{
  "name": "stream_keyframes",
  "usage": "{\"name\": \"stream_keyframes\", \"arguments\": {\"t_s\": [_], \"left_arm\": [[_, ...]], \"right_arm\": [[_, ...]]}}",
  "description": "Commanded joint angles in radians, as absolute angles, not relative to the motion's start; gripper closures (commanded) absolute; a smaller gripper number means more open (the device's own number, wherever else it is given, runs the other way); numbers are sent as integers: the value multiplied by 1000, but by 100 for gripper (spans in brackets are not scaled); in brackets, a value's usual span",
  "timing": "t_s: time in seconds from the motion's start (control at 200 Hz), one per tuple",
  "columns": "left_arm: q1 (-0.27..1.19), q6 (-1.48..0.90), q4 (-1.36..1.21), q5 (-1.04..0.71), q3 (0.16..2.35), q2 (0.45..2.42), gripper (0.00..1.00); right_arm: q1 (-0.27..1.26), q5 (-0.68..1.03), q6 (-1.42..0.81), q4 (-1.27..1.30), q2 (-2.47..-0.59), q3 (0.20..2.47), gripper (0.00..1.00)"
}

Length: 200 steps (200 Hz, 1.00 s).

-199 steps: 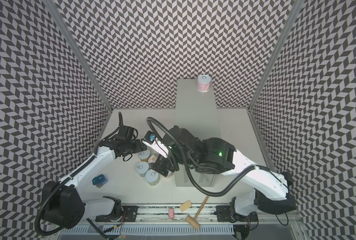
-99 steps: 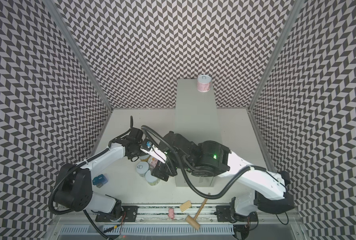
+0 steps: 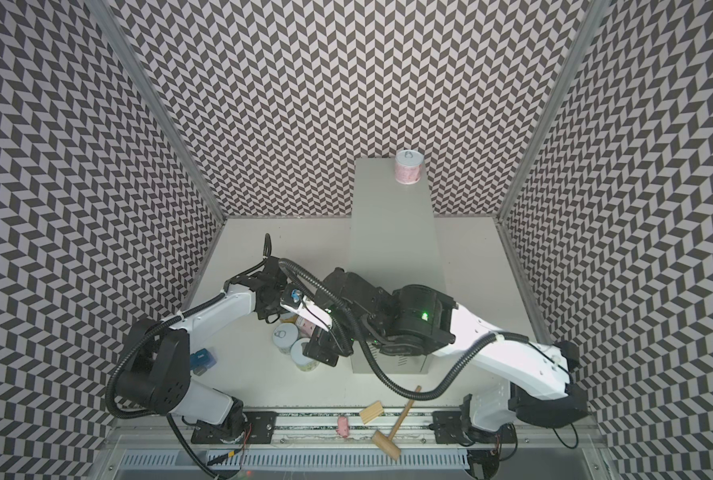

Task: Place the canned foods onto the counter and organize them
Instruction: 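Lower the left gripper onto the yellow-labelled can while the right arm reaches over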

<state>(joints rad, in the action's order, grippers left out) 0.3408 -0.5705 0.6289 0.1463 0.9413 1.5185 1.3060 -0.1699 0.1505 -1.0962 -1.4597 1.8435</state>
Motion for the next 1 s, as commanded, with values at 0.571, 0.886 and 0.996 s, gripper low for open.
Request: {"name": "stream_keyframes", "arguments": {"t_s": [0.571, 0.886, 0.996], "left_arm": [[308, -549, 630, 176, 953, 1406, 44], [287, -379, 708, 156, 1075, 1308, 48], [283, -336, 749, 128, 1139, 1263, 48]], "right_arm": [[1310, -184, 173, -996, -1431, 1815, 1], [1310, -166, 203, -882, -1388, 1741, 1], [1311, -168, 208, -830, -1362, 1700, 1]]}}
